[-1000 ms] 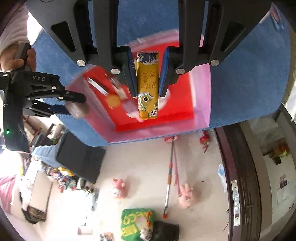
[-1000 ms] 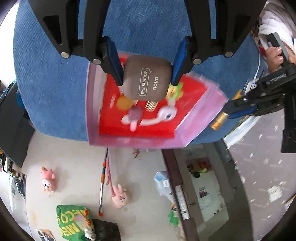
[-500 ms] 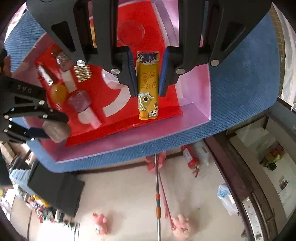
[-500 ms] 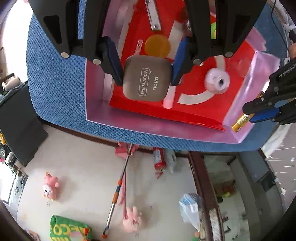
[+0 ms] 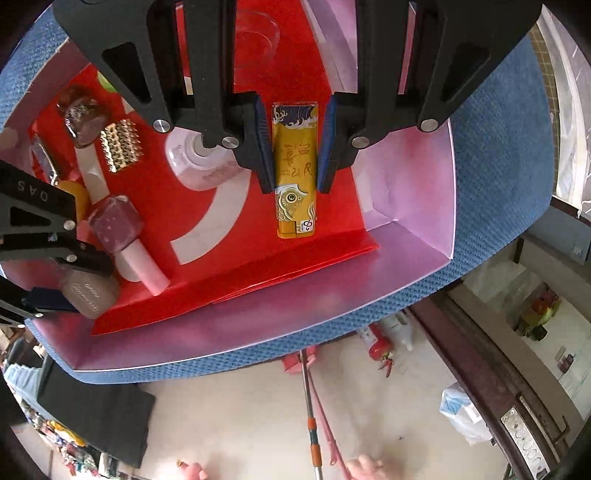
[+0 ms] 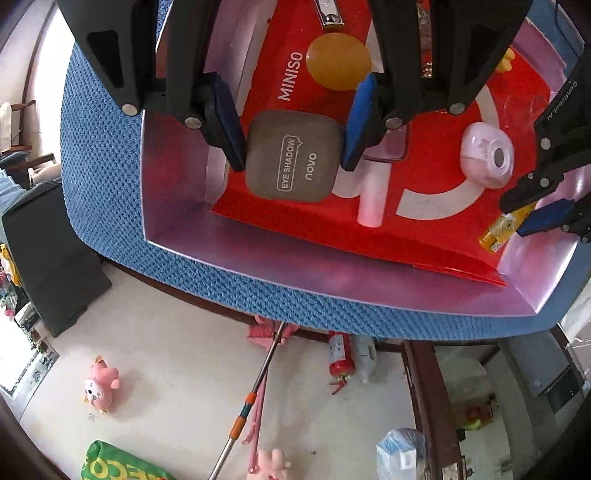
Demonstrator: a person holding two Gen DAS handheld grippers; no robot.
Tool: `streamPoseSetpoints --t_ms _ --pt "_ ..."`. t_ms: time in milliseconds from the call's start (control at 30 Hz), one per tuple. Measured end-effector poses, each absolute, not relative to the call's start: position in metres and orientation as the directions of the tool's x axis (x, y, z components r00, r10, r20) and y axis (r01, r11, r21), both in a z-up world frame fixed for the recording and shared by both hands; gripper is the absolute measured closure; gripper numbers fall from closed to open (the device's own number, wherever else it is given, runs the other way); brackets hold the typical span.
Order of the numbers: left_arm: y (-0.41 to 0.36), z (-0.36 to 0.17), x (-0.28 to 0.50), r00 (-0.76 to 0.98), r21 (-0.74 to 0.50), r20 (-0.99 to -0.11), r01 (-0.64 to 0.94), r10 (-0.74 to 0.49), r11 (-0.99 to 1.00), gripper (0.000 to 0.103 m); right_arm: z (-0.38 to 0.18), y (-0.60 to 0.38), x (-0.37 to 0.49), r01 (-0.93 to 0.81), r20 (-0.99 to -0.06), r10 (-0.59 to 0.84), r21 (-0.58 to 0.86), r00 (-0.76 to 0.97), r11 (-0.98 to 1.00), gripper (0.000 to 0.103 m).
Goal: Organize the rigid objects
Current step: 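Carry the yellow tube and eye shadow case with both tools into the pink box, then lower the tube and eye shadow case onto the red mat and open both tools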
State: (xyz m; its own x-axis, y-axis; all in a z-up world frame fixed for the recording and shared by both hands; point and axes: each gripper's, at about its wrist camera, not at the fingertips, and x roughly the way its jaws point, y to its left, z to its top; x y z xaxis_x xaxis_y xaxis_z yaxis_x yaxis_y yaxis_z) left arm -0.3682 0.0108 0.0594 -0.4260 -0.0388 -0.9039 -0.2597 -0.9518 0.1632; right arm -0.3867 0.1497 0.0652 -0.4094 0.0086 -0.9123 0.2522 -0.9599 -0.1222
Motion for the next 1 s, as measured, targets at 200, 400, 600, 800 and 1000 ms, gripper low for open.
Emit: streamPoseSetpoints --t_ms 200,400,600,800,1000 --pt "0.013 0.049 -0.372 -0.406 0.19 -0.911 -0.255 -0.073 -0.948 0.081 0.059 0.14 -0.382 0.264 -0.907 0.065 -0.189 -0.416 -0.946 0.048" --pt "0.013 0.05 -0.372 -0.396 0.172 -0.916 -0.247 -0.062 -0.954 0.081 0.054 0.135 -0.38 0.273 -0.907 0.096 -0.222 -0.411 -0.936 0.048" --pt "0.014 0.051 -0.371 -0.396 0.172 -0.916 -0.246 -0.063 -0.954 0.081 0.055 0.135 -0.386 0.274 -0.906 0.102 -0.23 -0.411 -0.934 0.049" --pt "0.013 0.05 -0.369 -0.397 0.168 -0.916 -0.242 -0.061 -0.955 0.081 0.054 0.136 -0.386 0.276 -0.905 0.104 -0.232 -0.412 -0.933 0.049" --pt "0.013 0.049 -0.368 -0.399 0.177 -0.915 -0.248 -0.066 -0.952 0.081 0.052 0.134 -0.386 0.278 -0.899 0.123 -0.257 -0.42 -0.925 0.049"
